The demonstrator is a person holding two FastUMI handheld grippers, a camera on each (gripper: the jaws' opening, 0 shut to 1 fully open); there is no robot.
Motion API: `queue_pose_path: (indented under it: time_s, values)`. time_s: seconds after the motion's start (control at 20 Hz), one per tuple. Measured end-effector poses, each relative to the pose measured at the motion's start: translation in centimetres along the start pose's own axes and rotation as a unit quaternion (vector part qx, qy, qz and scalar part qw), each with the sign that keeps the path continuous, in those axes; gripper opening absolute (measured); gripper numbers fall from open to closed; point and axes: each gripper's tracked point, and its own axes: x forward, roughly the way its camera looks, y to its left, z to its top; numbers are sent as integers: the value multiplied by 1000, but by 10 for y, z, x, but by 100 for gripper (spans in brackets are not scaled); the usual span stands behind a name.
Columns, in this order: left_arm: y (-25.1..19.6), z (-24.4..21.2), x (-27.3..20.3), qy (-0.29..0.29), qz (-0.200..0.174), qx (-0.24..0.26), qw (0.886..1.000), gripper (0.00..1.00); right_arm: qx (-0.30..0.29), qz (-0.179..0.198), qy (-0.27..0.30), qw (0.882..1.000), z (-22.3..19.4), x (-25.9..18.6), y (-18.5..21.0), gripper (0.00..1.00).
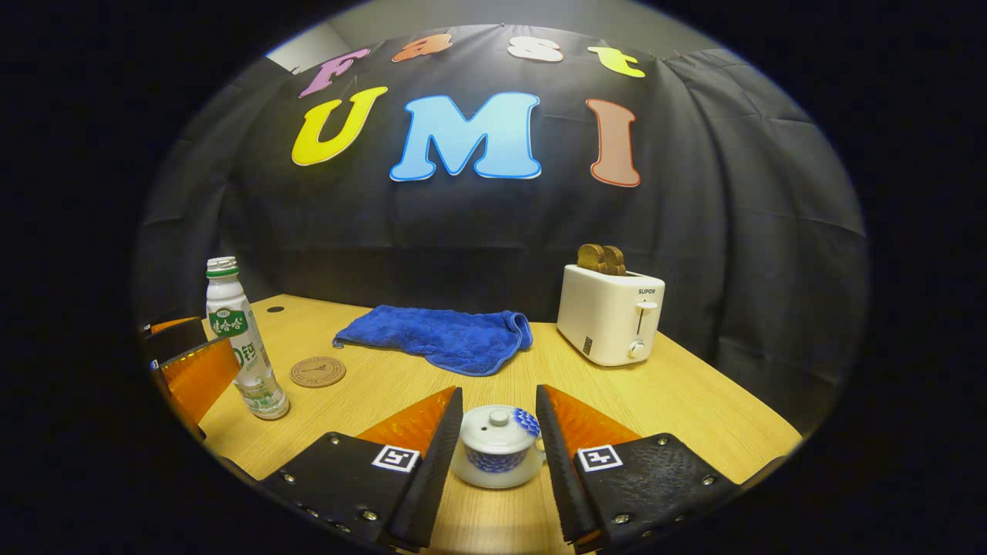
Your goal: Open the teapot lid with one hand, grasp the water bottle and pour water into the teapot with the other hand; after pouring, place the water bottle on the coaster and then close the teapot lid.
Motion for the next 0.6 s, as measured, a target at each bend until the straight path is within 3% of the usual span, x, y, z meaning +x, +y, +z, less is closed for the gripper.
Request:
queue_pose_path:
  time_s: [0.6]
  values:
    - [-3,-11,9,7,-3,-4,1000,100,7,17,22,1000,-13,20,8,60]
